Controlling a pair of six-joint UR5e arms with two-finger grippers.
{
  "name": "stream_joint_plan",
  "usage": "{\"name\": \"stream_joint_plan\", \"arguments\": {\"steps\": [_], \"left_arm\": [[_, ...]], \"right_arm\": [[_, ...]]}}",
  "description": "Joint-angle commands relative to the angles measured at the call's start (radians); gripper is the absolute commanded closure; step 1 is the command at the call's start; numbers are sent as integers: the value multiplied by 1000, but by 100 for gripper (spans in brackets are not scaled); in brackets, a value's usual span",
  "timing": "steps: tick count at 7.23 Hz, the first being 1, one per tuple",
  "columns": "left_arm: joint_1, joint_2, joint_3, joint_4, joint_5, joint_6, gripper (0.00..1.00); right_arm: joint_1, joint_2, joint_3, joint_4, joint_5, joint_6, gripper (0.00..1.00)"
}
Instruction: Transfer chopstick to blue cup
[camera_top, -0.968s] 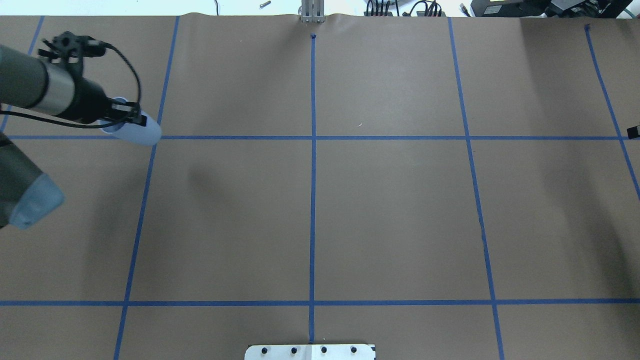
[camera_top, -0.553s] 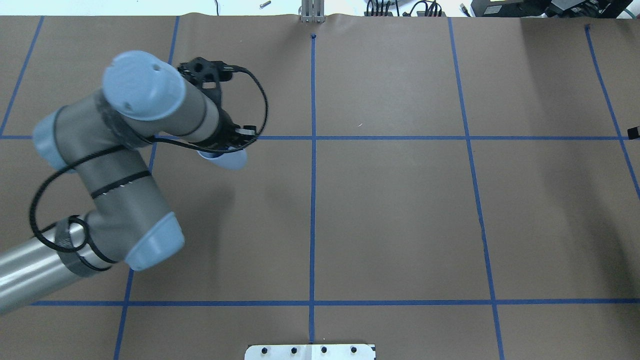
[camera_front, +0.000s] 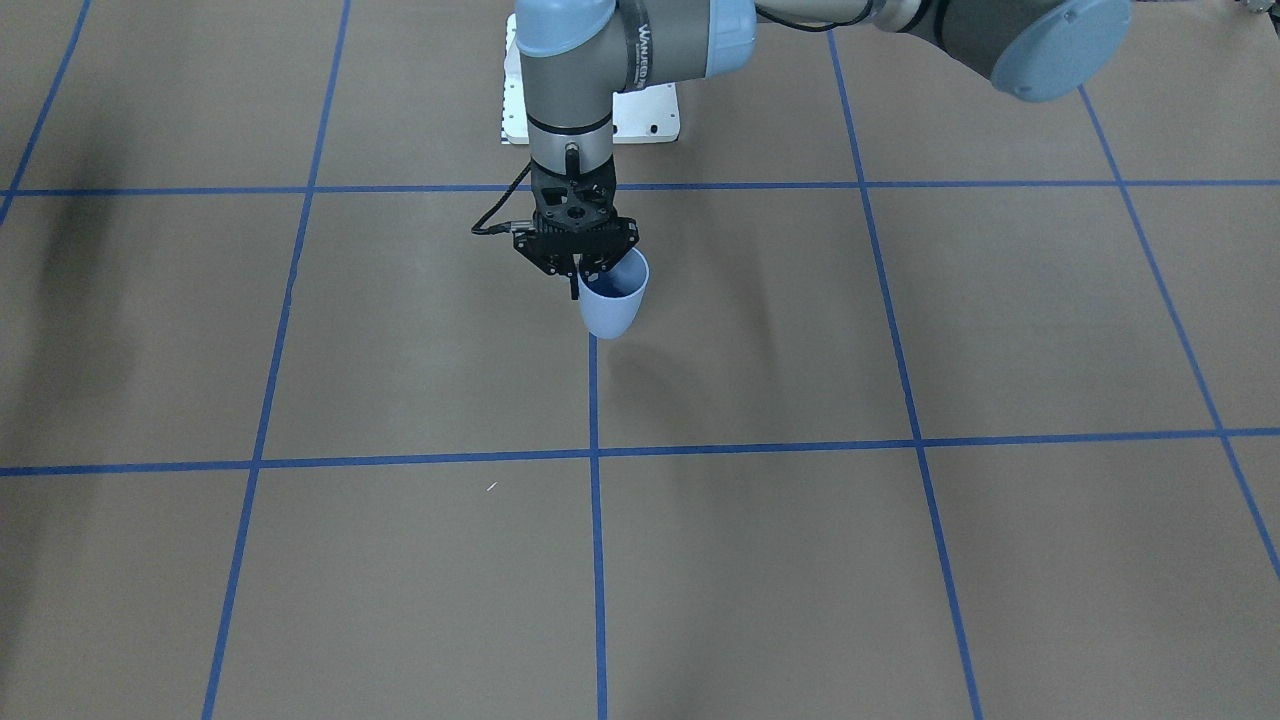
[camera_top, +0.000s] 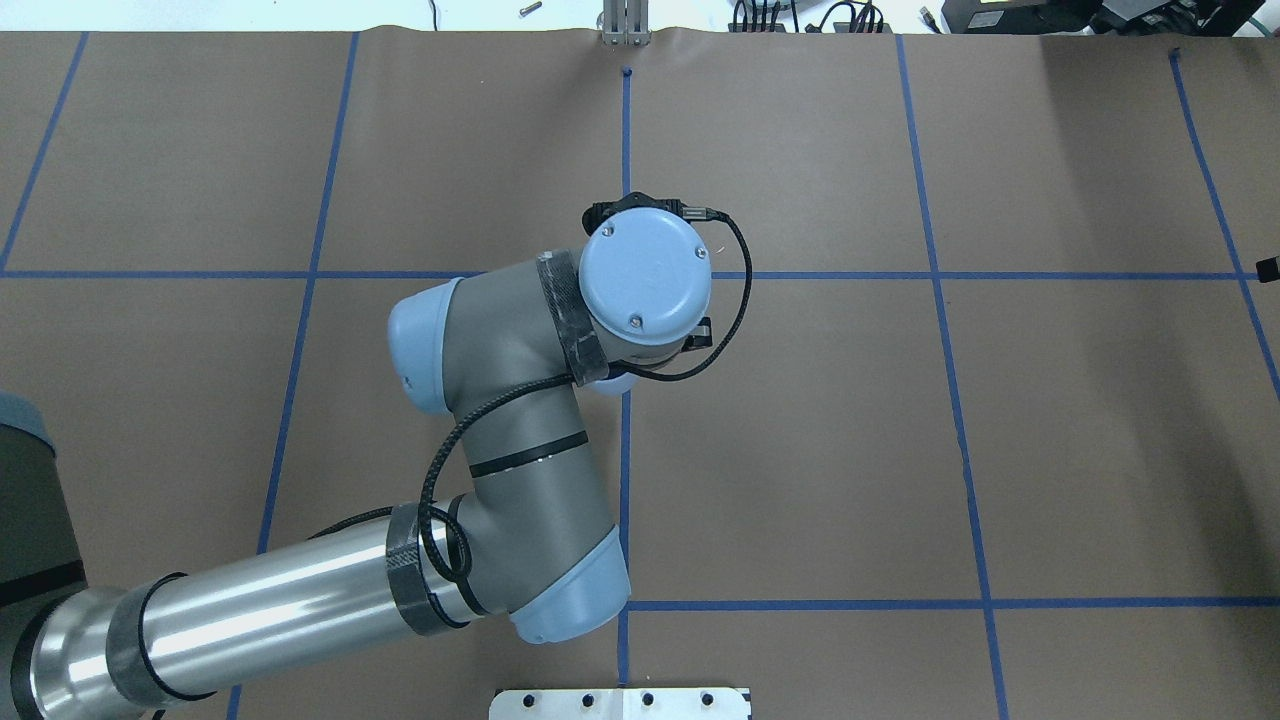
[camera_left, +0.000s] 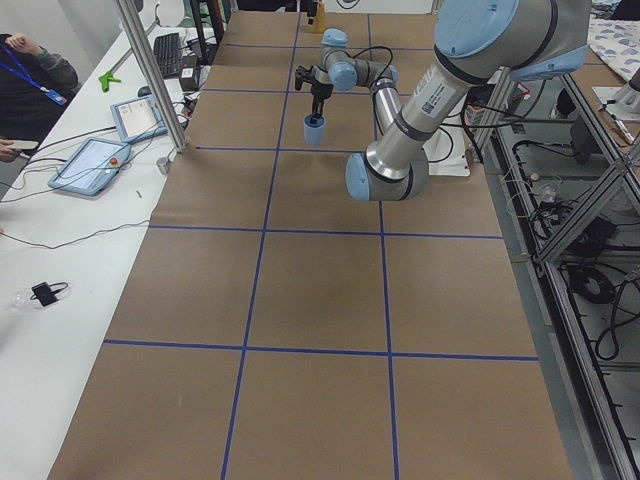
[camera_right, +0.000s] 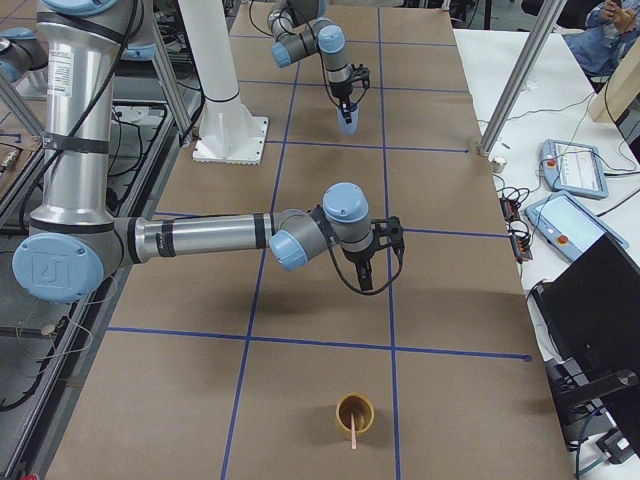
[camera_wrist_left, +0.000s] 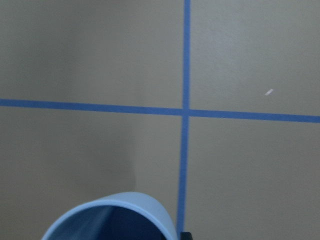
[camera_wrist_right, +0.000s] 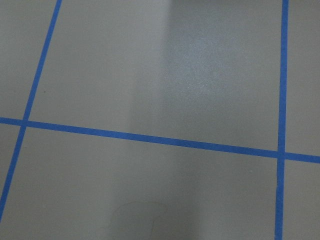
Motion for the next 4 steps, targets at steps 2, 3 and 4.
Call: {"name": "stream_joint_plan", "arguments": {"steps": [2,3,4], "left_arm": [[52,-3,20,1,9,-22,100],[60,-4,41,-13,47,-22,100],[64,-4,51,-22,58,-22,100]], "right_arm": [[0,-5,0,0,0,0,0],[0,-4,0,0,0,0,0],[0,-2,0,0,0,0,0]]}}
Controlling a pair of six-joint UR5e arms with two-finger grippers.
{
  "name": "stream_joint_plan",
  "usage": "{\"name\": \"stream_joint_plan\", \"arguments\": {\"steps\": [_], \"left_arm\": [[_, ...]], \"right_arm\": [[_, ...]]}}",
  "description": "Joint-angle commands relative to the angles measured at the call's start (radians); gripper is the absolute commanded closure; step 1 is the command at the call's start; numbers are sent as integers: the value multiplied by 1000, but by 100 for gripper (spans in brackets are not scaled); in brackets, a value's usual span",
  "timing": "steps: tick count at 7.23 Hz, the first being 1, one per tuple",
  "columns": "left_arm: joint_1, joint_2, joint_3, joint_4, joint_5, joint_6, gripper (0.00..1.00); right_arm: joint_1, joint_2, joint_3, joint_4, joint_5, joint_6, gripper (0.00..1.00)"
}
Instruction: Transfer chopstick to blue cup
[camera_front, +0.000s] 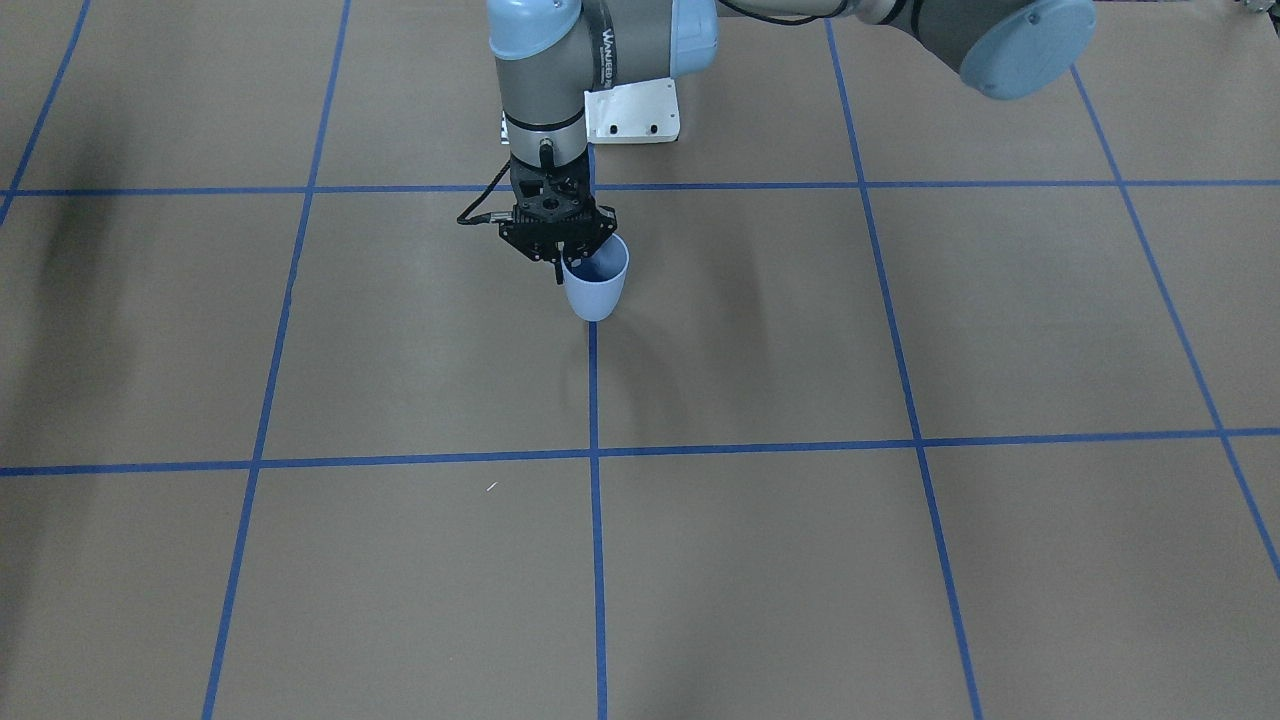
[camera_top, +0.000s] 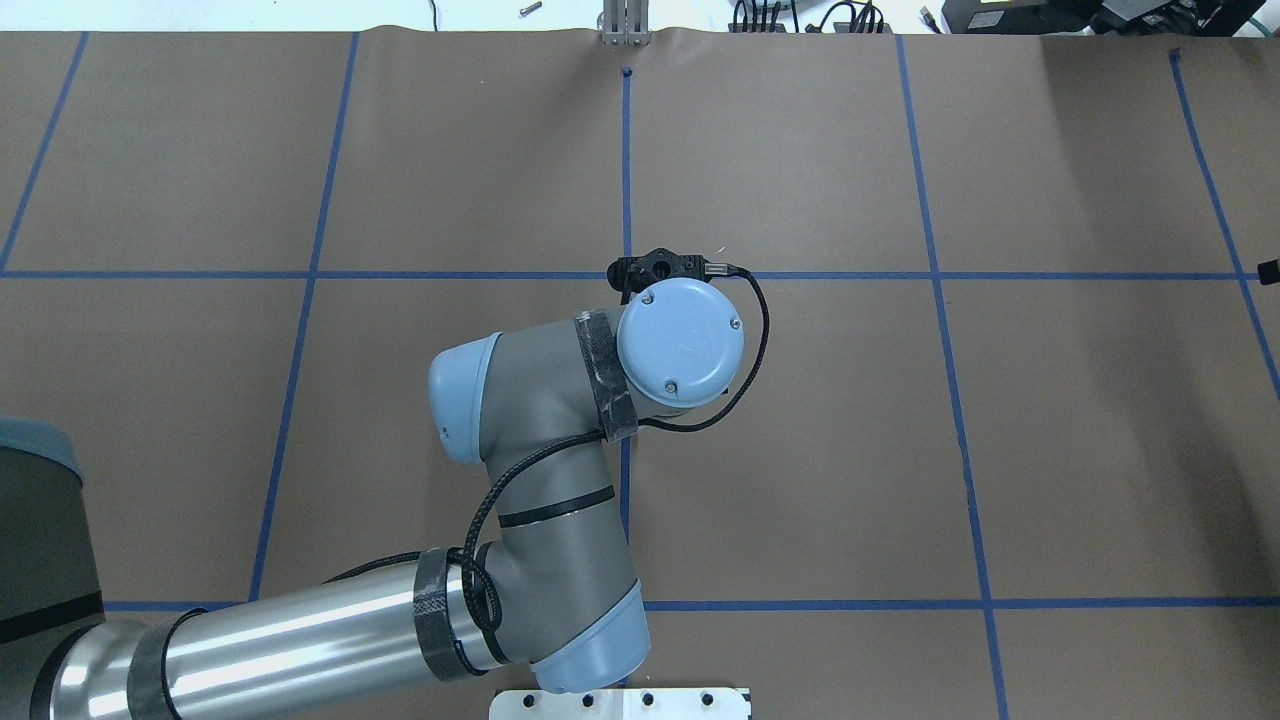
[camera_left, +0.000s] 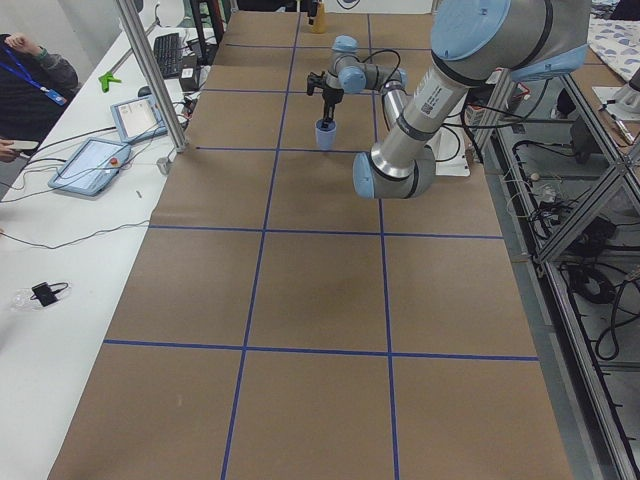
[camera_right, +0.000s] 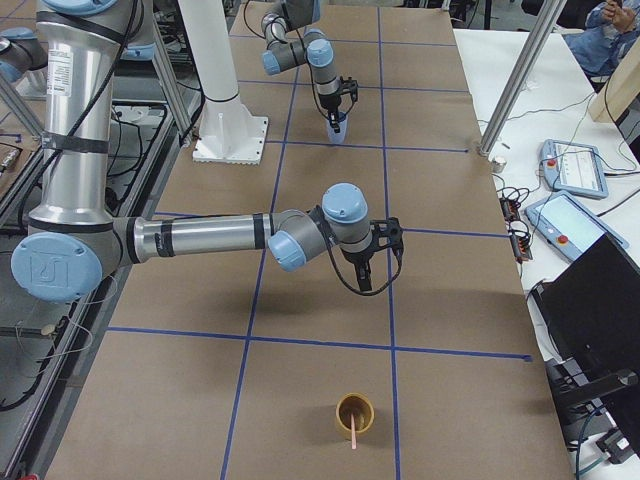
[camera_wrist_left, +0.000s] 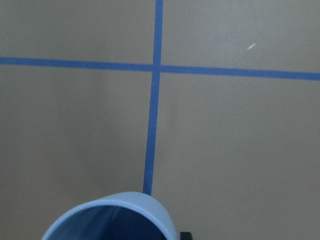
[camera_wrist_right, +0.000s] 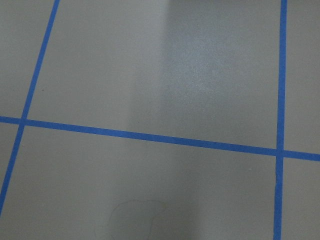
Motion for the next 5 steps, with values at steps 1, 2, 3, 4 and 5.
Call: {"name": "stream_joint_plan", "arguments": {"steps": [1,2,3,4,5], "left_arm": [[7,1,22,-16,21,3,100],[7,1,30,-16,21,3,100],[7,3,33,-18,22,6,100],[7,3,38,-18,22,9,98],[7,1,38,-18,22,9,77]], "right_arm": [[0,3,0,0,0,0,0],[0,4,0,-1,0,0,0],[0,4,0,-1,0,2,0],[0,6,-1,-1,0,2,0],[0,11,-1,-1,0,2,0]]}}
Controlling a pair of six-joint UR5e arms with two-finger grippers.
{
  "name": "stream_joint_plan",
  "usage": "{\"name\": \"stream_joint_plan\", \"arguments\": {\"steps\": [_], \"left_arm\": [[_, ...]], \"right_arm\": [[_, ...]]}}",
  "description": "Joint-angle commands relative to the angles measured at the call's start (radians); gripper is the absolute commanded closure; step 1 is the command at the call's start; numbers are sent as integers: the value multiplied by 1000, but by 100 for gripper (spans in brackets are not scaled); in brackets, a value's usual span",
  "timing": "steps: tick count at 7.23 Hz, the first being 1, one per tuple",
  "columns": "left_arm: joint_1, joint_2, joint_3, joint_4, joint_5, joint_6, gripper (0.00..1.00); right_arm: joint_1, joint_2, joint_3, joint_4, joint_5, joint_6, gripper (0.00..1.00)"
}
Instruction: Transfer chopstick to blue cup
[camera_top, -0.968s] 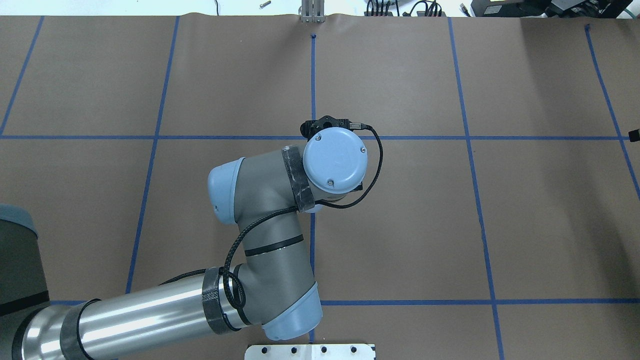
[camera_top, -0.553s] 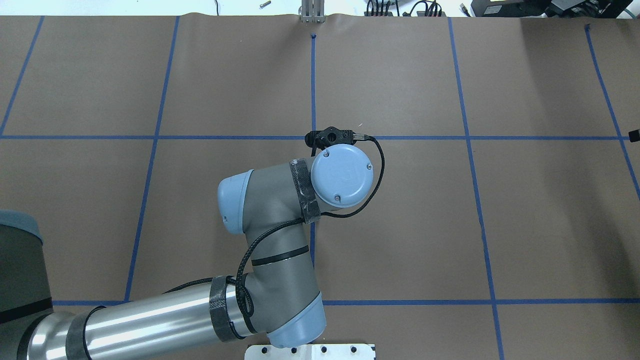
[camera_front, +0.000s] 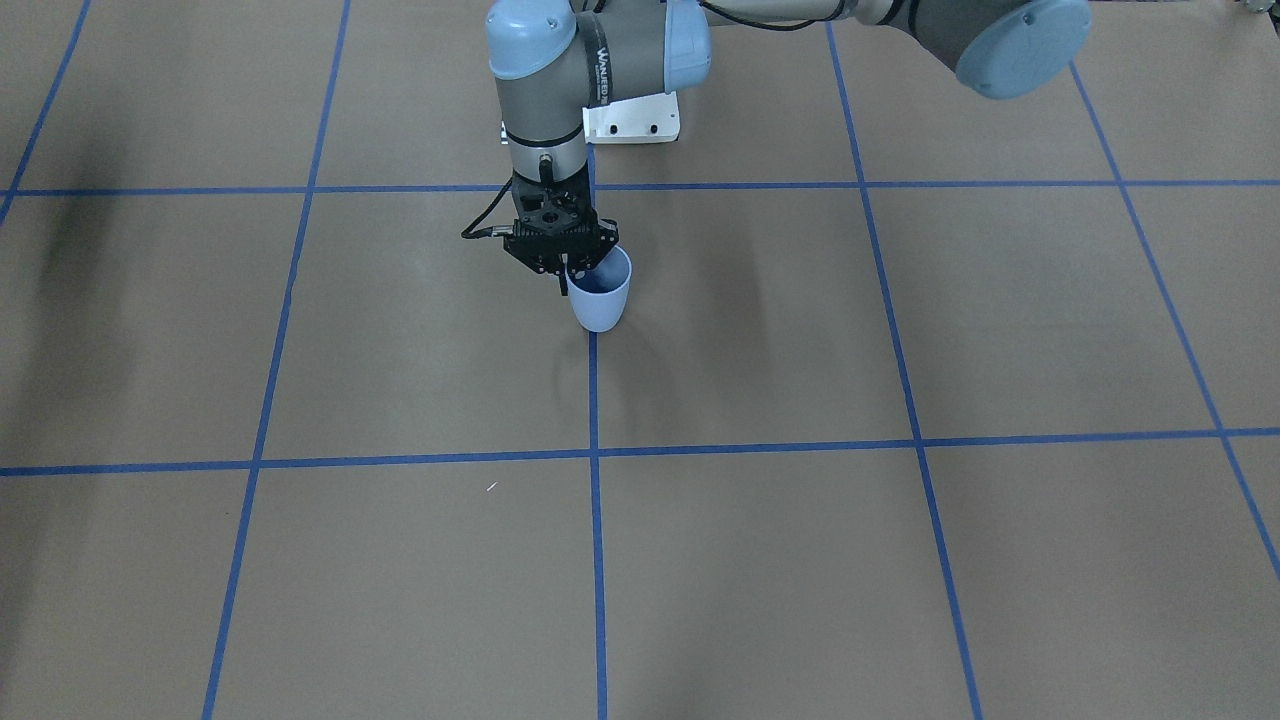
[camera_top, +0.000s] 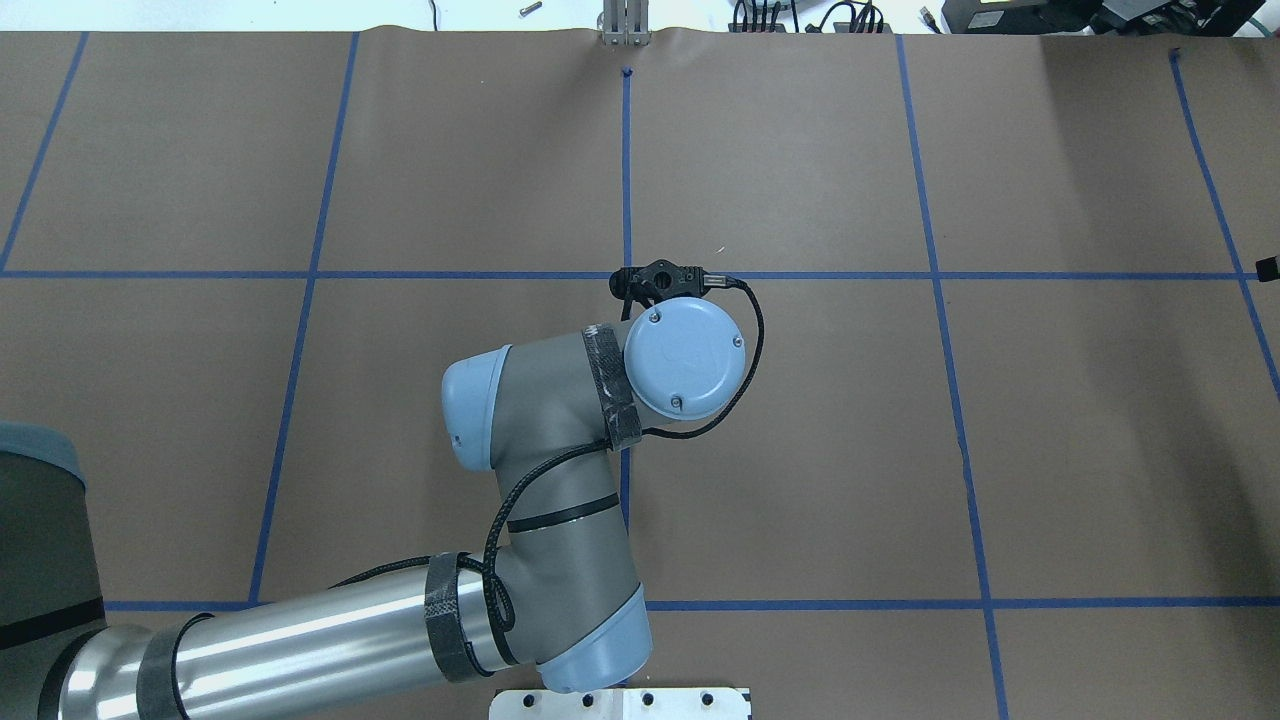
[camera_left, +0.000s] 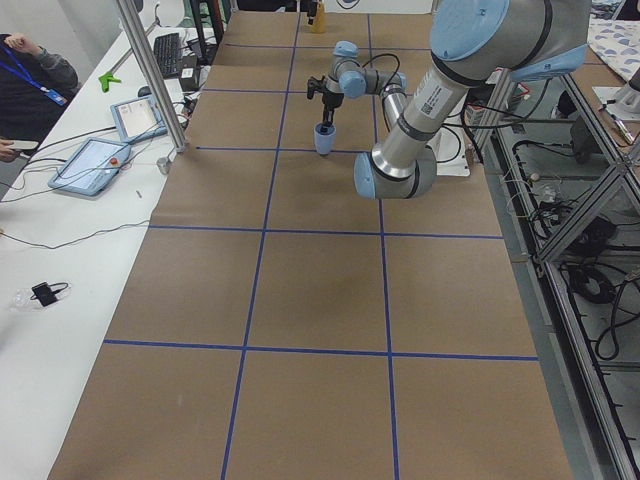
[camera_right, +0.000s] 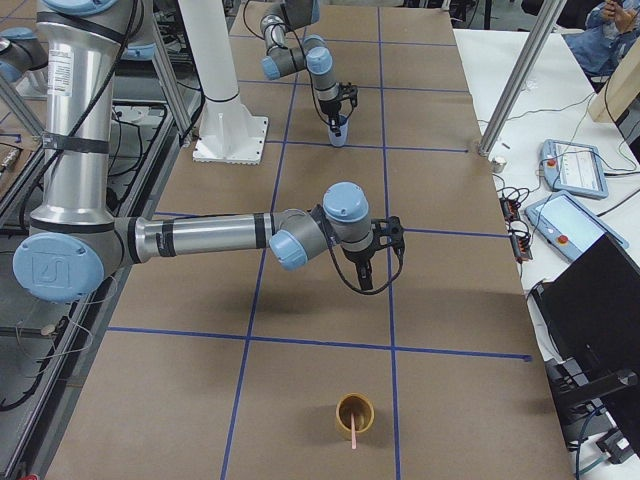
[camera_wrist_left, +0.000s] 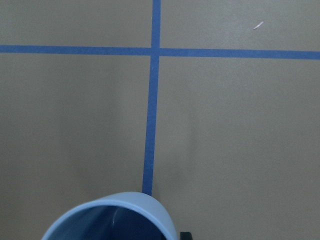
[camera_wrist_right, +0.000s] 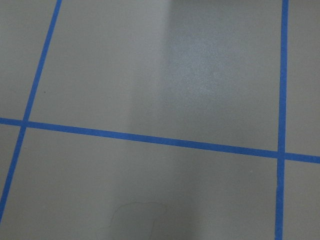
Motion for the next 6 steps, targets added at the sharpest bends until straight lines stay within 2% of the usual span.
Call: {"name": "stream_joint_plan", "arguments": {"steps": [1,2,4,5,6], "left_arm": [[0,-2,-2,0,0,3,31],[0,-4,-13,3,11,4,2],[-20,1,-130,27,5,74,1],[-47,1,-189,99,-19,114,1],[-104,4,-262,154,-97,189,1]], "right_arm": [[0,6,-2,0,0,0,0],[0,7,-2,0,0,0,0],[0,13,-2,-5,0,0,0],[0,13,-4,-6,0,0,0],[0,13,-5,-6,0,0,0]]}}
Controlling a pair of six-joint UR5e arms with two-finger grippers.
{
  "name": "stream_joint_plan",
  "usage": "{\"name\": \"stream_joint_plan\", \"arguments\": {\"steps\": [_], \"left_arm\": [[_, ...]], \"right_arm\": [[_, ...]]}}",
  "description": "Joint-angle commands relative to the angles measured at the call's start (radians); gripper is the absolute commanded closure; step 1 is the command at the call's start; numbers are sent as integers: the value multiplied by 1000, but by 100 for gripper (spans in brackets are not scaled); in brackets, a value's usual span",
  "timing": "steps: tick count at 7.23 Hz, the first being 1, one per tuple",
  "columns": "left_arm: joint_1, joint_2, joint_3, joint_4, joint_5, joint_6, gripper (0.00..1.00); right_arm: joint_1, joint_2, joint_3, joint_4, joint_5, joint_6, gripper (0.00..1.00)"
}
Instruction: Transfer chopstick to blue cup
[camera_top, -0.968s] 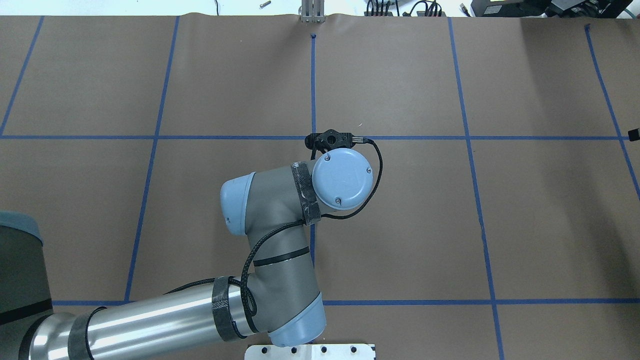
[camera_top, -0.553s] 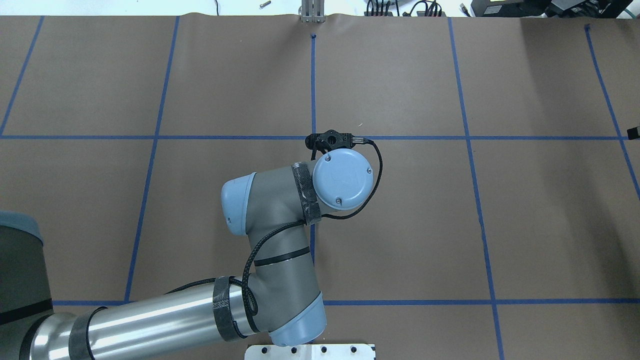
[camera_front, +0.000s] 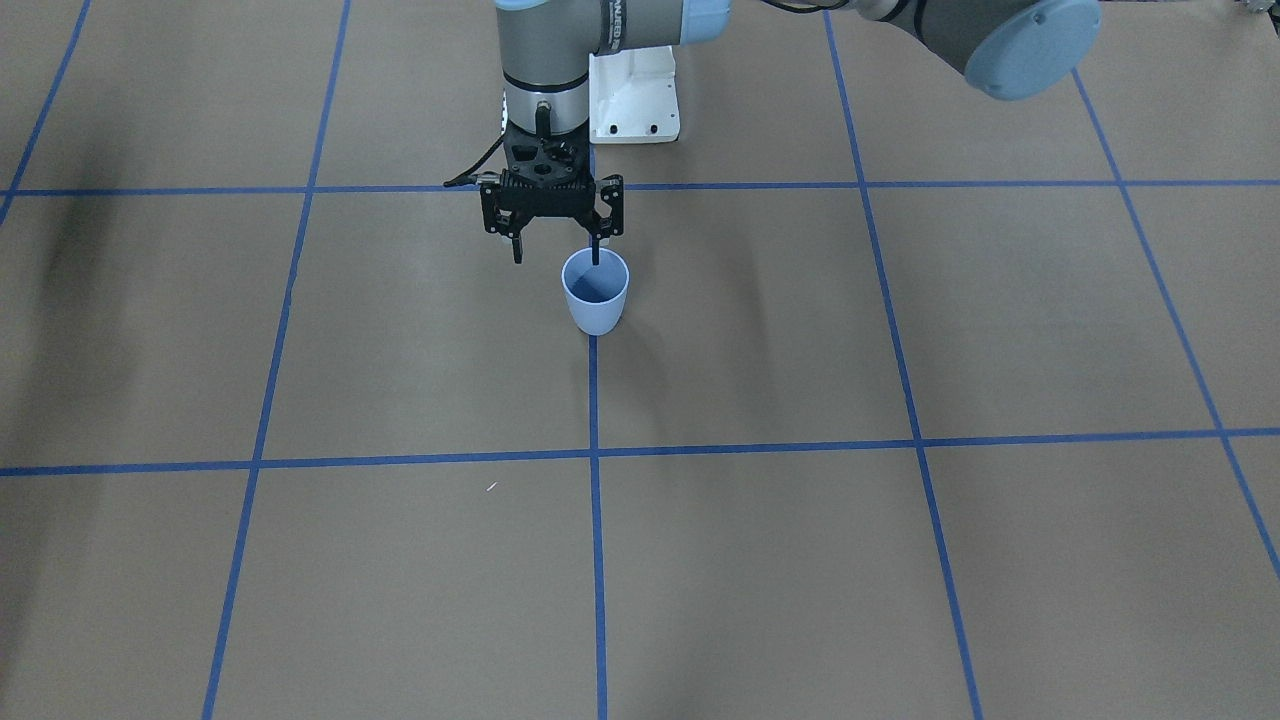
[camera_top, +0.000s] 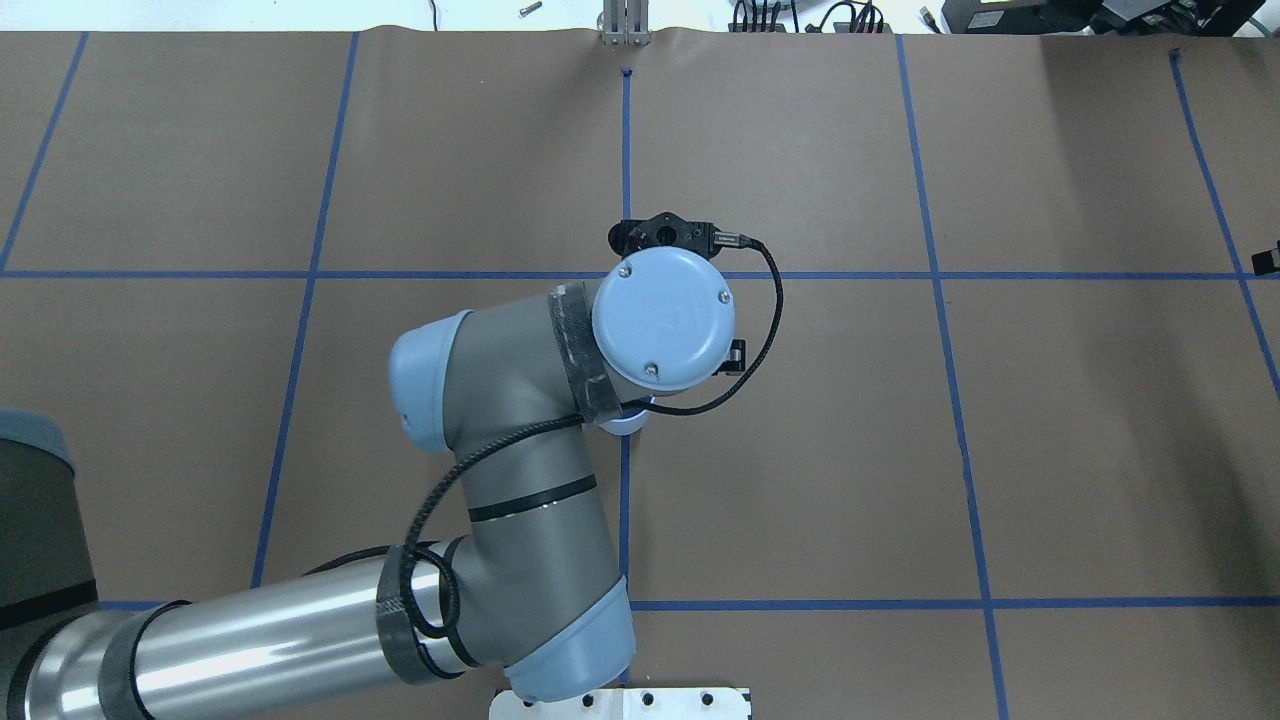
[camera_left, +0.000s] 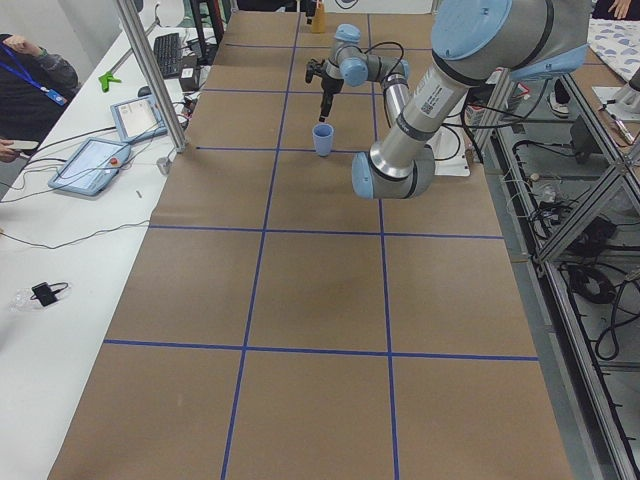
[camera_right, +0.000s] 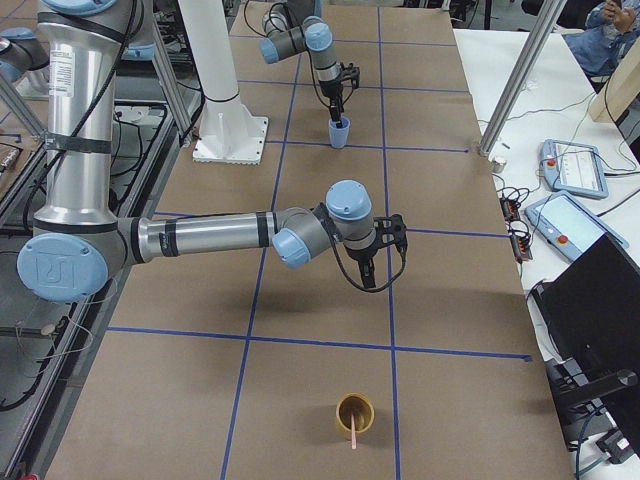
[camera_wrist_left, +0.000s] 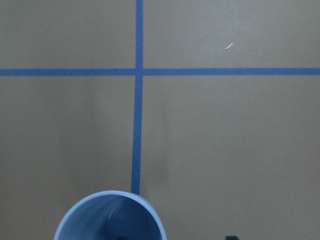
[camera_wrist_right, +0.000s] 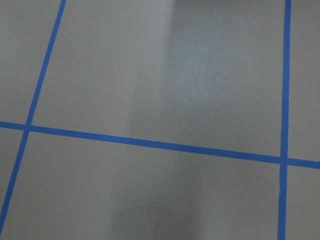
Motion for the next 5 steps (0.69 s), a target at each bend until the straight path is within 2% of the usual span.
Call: {"name": "stream_joint_plan", "arguments": {"steps": [1,2,4,5], "left_arm": [[-136,49,-146,103,-141,200,1],[-259,143,-183,102,-245,379,1],[-535,283,-179,104,-452,781,1],[-657,361,-172,96,-532,877,1]], "right_arm": [[0,-2,-8,-3,-2,-2,0],[2,-10,-5,1,-26,-3,0],[2,-10,-19,-1,-44,-15,0],[2,-11,-19,-7,-43,-20,0]]}}
